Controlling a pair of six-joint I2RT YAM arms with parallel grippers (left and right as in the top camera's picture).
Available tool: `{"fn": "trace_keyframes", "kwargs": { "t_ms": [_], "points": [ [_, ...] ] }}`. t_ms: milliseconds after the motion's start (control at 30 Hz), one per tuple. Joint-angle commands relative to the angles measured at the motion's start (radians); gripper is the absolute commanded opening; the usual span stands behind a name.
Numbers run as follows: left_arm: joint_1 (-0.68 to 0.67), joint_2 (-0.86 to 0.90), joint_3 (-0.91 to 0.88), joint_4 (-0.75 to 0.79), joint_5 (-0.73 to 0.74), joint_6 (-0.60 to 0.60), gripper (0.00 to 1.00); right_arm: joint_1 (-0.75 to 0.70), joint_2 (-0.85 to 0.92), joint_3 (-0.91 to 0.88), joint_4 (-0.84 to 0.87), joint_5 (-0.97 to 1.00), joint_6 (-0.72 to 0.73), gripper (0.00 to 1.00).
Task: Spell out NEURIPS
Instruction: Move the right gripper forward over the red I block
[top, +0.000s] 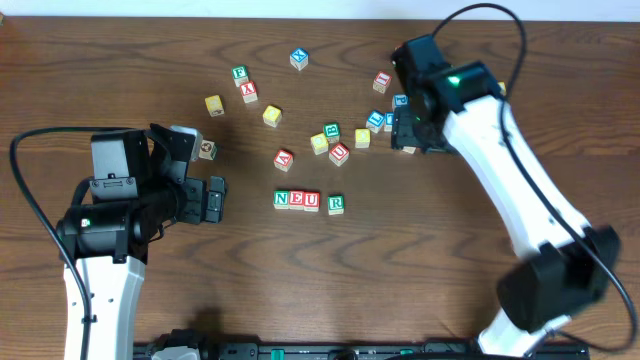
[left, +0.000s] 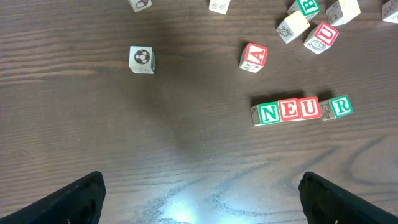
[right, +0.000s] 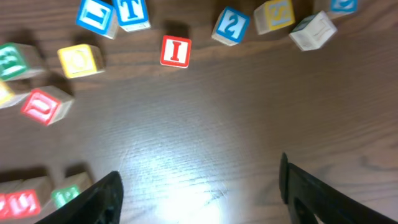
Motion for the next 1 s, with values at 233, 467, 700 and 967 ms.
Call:
{"fn": "trace_keyframes", "kwargs": {
  "t_ms": [233,467,700,967],
  "points": [
    [0.005,-0.006,0.021,-0.001,0.012,0.013,0.98,-0.01,0.23,0.035,0.119,0.015,0.138,0.7],
    [0.005,-0.006,0.021,-0.001,0.012,0.013,0.98,-0.01,0.272,0.035,0.202,0.04,0.209,0.72],
    [0.005,-0.006,0.021,-0.001,0.012,0.013,0.98,-0.029,0.276,0.035,0.261,0.043,0.235,0.74],
    [0.004,-0.006,0.021,-0.001,0.012,0.013,0.98,-0.077,0.297,0.033,0.254,0.04,0.245,0.74]
  ]
}}
